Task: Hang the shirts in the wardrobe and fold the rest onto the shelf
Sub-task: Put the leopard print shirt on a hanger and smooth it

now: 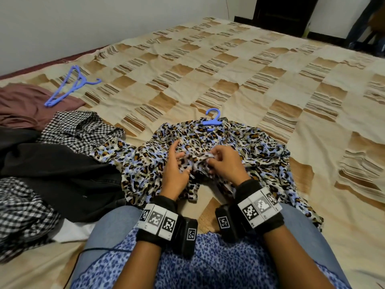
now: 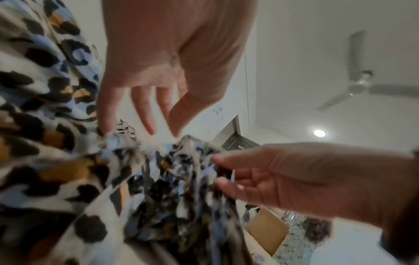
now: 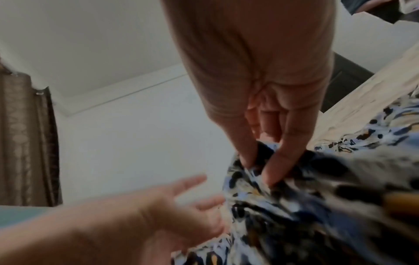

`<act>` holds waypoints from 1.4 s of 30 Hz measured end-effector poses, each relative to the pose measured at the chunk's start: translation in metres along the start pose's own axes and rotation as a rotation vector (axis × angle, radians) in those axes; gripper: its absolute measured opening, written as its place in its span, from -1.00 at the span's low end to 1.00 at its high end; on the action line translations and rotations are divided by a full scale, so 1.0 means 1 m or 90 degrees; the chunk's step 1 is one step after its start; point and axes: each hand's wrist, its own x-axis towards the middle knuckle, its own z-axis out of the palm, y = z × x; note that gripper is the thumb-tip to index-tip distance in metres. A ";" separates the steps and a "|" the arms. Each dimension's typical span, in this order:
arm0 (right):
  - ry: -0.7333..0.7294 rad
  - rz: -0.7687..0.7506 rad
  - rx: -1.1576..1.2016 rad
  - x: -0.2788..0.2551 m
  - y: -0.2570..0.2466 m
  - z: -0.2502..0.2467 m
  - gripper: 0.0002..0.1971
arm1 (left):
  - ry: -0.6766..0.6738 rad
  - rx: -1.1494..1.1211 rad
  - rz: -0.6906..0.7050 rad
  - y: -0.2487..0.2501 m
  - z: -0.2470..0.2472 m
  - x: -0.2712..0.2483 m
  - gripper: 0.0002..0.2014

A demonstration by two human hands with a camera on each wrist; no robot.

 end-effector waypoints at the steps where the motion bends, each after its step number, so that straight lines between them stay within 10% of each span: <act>1: 0.034 -0.009 0.022 0.003 0.000 -0.003 -0.98 | -0.032 0.065 -0.081 -0.006 0.001 0.001 -0.16; 5: 0.185 -0.094 0.106 0.014 -0.005 -0.019 -0.94 | -0.042 0.241 -0.154 -0.014 -0.002 -0.001 -0.59; 10: 0.391 -0.198 0.126 0.024 -0.017 -0.034 -0.93 | 0.047 -0.123 0.044 0.006 -0.019 0.006 -0.77; 16: 0.105 -0.033 -0.147 0.032 0.019 -0.006 -0.65 | 0.103 -0.079 -0.012 -0.014 -0.015 0.012 -0.85; 20: 0.135 -0.073 -0.027 0.031 0.001 -0.014 -0.89 | 0.116 -0.117 -0.010 -0.010 -0.016 0.012 -0.87; 25: -0.179 0.134 0.125 0.018 -0.002 0.004 -0.59 | 0.114 -0.134 -0.001 -0.010 -0.017 0.011 -0.88; 35: -0.172 0.108 0.383 0.017 -0.014 -0.003 -0.89 | 0.248 0.084 0.120 -0.004 -0.019 0.009 -0.83; 42: -0.187 0.115 0.399 0.017 -0.012 0.001 -0.87 | 0.168 0.019 0.167 0.003 -0.010 0.003 -0.90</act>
